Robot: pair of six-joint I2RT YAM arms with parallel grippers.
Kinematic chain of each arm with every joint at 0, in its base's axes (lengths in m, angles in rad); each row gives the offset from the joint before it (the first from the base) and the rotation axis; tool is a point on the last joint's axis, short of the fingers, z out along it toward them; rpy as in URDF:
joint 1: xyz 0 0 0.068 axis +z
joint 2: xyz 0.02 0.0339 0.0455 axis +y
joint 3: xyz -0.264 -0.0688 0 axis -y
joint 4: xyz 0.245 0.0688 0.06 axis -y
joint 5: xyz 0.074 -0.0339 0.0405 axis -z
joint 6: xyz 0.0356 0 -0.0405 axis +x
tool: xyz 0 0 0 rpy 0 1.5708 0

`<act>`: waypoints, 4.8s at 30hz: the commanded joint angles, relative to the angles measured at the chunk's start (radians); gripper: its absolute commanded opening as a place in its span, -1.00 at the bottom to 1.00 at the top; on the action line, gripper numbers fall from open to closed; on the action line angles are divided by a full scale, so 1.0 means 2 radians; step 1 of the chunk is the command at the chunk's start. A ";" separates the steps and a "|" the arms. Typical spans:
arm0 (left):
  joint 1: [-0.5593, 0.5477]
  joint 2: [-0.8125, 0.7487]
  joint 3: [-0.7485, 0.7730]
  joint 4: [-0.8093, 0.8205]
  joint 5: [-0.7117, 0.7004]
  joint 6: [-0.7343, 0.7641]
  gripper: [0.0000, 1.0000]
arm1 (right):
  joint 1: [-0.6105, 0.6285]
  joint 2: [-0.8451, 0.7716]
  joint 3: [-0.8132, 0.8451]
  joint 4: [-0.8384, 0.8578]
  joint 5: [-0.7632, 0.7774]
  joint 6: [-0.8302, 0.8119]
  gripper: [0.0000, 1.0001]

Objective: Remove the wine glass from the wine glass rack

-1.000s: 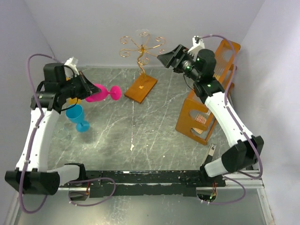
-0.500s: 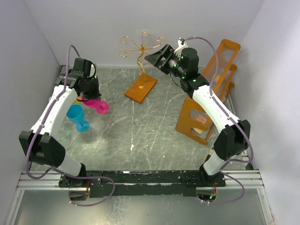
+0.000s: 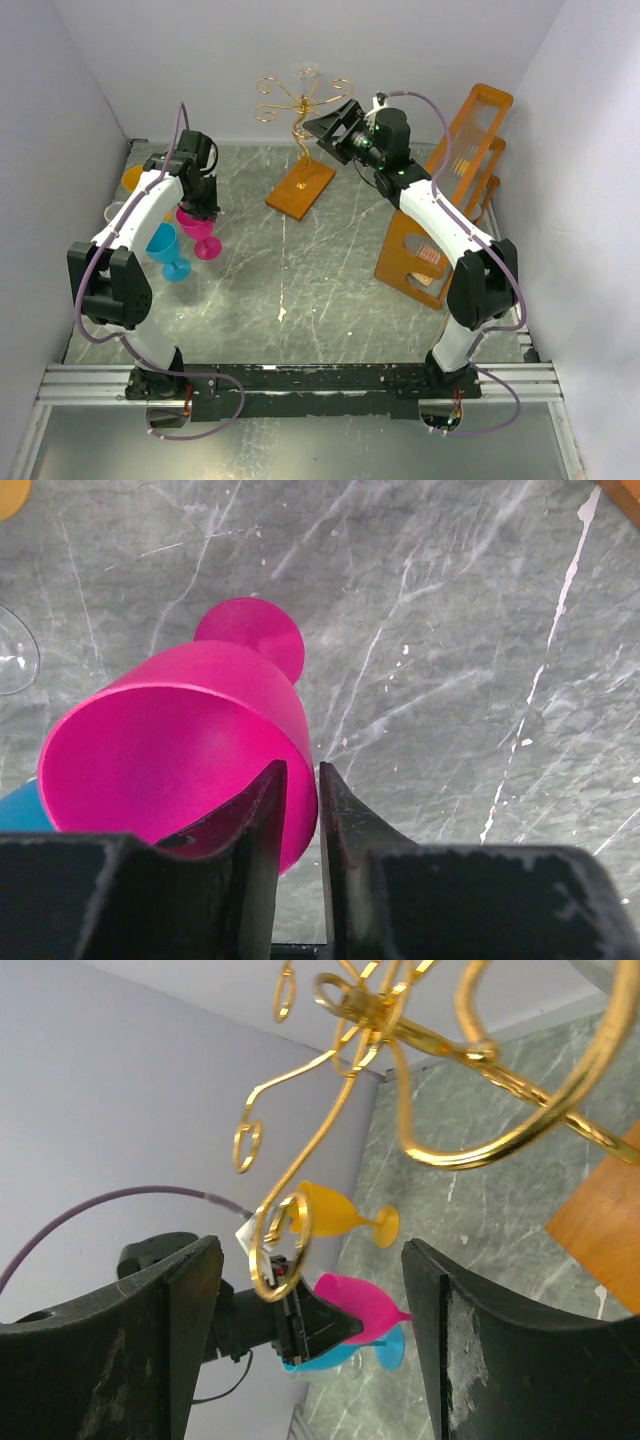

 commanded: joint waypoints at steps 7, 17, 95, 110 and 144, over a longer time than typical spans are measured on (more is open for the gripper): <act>-0.002 -0.017 0.020 0.005 -0.006 0.020 0.07 | 0.002 0.039 0.015 0.040 0.005 0.064 0.32; -0.002 -0.069 0.075 -0.016 0.010 0.022 0.32 | 0.001 0.049 0.002 0.071 -0.001 0.103 -0.26; -0.025 0.144 0.305 0.350 0.352 -0.213 0.35 | -0.049 -0.181 -0.249 0.210 -0.257 0.217 -0.89; -0.047 0.213 0.340 0.374 0.377 -0.259 0.22 | -0.068 -0.192 -0.234 0.157 -0.254 0.168 -0.45; -0.055 0.214 0.384 0.341 0.355 -0.271 -0.72 | -0.086 -0.236 -0.153 -0.074 -0.157 -0.029 0.30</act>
